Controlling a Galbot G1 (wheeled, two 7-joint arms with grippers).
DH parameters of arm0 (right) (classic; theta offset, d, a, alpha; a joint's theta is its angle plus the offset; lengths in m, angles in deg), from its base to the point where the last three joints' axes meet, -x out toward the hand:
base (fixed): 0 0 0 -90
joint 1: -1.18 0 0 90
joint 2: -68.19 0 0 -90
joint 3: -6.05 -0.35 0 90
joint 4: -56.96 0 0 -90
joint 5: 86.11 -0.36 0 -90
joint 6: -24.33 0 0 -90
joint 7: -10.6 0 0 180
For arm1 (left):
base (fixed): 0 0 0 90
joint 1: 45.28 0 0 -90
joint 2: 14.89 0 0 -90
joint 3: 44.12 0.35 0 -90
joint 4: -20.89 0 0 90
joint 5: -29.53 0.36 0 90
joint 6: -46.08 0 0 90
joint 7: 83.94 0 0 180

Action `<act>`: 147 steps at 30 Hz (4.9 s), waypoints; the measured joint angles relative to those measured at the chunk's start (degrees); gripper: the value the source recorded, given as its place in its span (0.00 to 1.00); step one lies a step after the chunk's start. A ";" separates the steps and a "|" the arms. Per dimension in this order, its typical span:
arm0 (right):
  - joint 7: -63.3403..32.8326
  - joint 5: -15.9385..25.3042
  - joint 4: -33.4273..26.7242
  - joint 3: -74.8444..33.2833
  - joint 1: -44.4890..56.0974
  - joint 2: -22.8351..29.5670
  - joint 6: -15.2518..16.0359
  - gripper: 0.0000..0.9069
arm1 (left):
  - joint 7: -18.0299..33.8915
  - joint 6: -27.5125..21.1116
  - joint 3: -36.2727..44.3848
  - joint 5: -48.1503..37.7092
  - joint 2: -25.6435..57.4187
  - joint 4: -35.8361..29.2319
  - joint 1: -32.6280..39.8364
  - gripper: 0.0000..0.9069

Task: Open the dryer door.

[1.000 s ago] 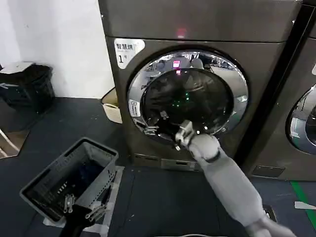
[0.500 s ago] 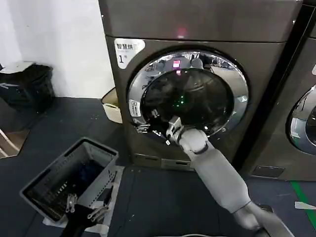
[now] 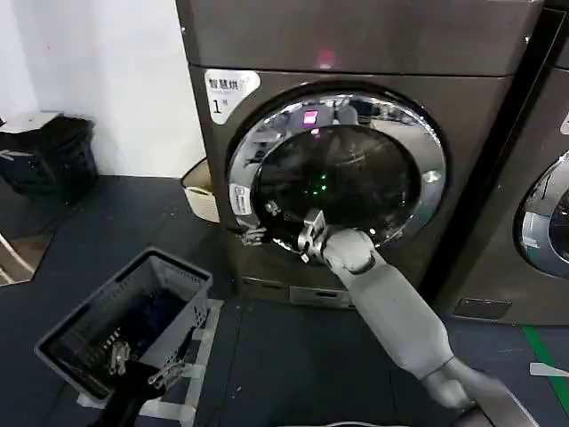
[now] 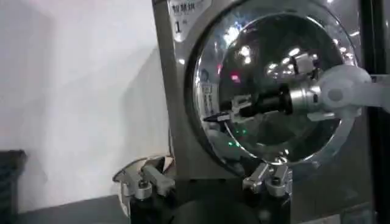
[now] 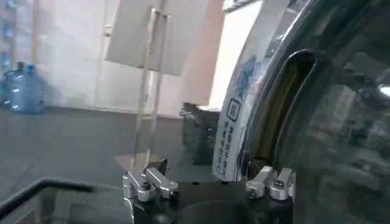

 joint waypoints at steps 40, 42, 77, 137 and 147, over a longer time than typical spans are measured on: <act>39.60 -14.22 20.48 -16.39 23.07 -20.69 -4.06 1.00 | -1.26 5.02 10.56 -30.88 35.64 26.55 28.02 1.00; 40.53 -14.82 21.05 -17.30 24.09 -21.25 -4.65 1.00 | -2.14 5.78 13.06 -30.85 37.01 26.57 29.51 1.00; 26.56 -13.83 17.58 -77.80 50.87 -19.37 -5.60 1.00 | -6.06 6.34 58.84 -34.13 35.85 26.47 59.15 1.00; -24.96 -0.33 31.28 -139.36 72.46 -8.16 8.14 1.00 | 5.70 13.08 90.73 -27.69 -9.54 62.94 89.44 1.00; -25.06 0.02 30.38 -139.58 72.24 -8.73 7.96 1.00 | 9.95 16.20 90.22 -22.28 -9.53 68.82 90.49 1.00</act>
